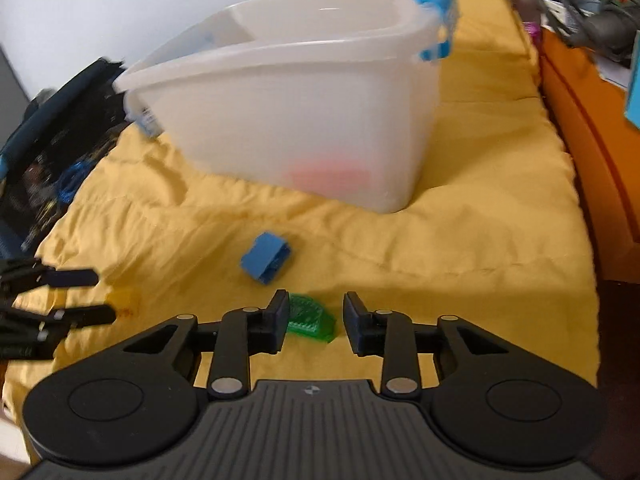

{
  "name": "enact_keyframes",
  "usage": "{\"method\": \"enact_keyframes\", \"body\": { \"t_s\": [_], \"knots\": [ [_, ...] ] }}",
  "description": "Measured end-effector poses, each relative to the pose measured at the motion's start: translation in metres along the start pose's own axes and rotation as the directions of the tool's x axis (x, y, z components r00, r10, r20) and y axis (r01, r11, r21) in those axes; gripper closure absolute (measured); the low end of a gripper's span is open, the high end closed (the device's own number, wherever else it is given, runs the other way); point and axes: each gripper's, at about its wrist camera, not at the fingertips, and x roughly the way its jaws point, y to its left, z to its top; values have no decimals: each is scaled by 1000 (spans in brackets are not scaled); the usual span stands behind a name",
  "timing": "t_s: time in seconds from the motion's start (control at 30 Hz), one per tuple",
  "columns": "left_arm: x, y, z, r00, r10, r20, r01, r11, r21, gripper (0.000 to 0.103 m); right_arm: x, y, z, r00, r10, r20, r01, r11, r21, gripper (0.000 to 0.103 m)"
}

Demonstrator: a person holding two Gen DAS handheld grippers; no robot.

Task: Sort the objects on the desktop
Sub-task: 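Grasp the yellow brick with left tool while right tool grasps the green brick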

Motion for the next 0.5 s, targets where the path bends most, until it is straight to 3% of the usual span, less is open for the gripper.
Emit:
{"method": "enact_keyframes", "body": {
  "t_s": [0.17,0.33,0.5],
  "knots": [
    [-3,1,0,1000,9,8,-9,1000,-1,40,-9,35,-21,999,-29,15,31,976,-217,77],
    [8,1,4,1000,-13,4,13,1000,17,41,-9,56,-44,998,-48,29,55,941,-335,77],
    [19,-8,-4,999,-37,-27,39,995,96,62,-19,58,-46,997,-50,51,64,943,-327,74]
  ]
}}
